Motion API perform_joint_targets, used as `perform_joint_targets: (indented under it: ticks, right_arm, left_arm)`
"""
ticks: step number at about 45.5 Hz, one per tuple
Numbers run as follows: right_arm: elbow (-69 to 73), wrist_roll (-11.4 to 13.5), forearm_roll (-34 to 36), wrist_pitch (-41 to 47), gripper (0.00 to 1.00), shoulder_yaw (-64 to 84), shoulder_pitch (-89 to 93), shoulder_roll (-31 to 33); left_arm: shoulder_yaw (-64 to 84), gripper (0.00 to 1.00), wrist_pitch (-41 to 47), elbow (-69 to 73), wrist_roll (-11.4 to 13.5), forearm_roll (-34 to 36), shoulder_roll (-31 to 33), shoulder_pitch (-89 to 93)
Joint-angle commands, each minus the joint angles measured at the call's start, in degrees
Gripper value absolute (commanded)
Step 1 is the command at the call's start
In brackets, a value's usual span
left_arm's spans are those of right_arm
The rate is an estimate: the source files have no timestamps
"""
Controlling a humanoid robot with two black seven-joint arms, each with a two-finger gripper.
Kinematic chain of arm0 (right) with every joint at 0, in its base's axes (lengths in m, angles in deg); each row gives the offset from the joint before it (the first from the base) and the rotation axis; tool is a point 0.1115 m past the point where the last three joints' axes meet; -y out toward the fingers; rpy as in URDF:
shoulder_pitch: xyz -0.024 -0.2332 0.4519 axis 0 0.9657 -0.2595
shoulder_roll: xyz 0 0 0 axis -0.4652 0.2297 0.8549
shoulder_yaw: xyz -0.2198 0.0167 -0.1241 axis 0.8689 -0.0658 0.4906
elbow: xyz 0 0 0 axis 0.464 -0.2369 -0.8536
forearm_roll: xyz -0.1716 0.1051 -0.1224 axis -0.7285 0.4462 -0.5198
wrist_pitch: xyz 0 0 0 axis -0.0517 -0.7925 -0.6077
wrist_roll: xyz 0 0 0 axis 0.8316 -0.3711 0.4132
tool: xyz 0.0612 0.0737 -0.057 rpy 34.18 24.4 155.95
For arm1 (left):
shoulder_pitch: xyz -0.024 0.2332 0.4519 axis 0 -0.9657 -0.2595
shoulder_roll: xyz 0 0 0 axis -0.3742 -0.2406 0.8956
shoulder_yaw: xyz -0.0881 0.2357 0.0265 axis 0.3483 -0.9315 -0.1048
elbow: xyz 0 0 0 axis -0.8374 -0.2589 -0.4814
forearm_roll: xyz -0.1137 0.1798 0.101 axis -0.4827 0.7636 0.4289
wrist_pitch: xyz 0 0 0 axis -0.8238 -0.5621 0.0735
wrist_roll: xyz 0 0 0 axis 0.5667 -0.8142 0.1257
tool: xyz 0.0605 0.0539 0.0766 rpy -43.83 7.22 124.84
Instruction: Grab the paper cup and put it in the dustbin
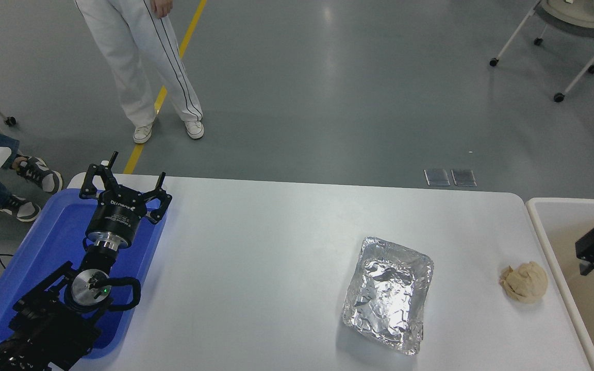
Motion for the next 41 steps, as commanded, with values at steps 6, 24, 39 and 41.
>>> perform_joint_targets:
  ticks: [6,24,39,41]
  right_arm:
    - [7.49,2.88,0.93,1.19,1.00,-5.37,-12.61,-5.68]
    - [10.14,2.79,11.38,1.19,1.00,-8.01,-17.80,-15.09]
    - [10.05,2.79,11.03,1.19,1.00,-5.29,-18.24,-14.57]
    - [10.05,2.79,11.03,1.19,1.00,-4.59,-18.33,-14.65]
  left_arm:
    - [0.00,1.00,0.00,-0.01,0.03,0.00,0.00,0.00]
    - [0.00,1.00,0.00,-0.01,0.03,0.00,0.00,0.00]
    - [0.00,1.00,0.00,-0.01,-0.06,0.08,0.00,0.09]
    - [0.00,1.00,0.00,-0.01,-0.06,0.08,0.00,0.09]
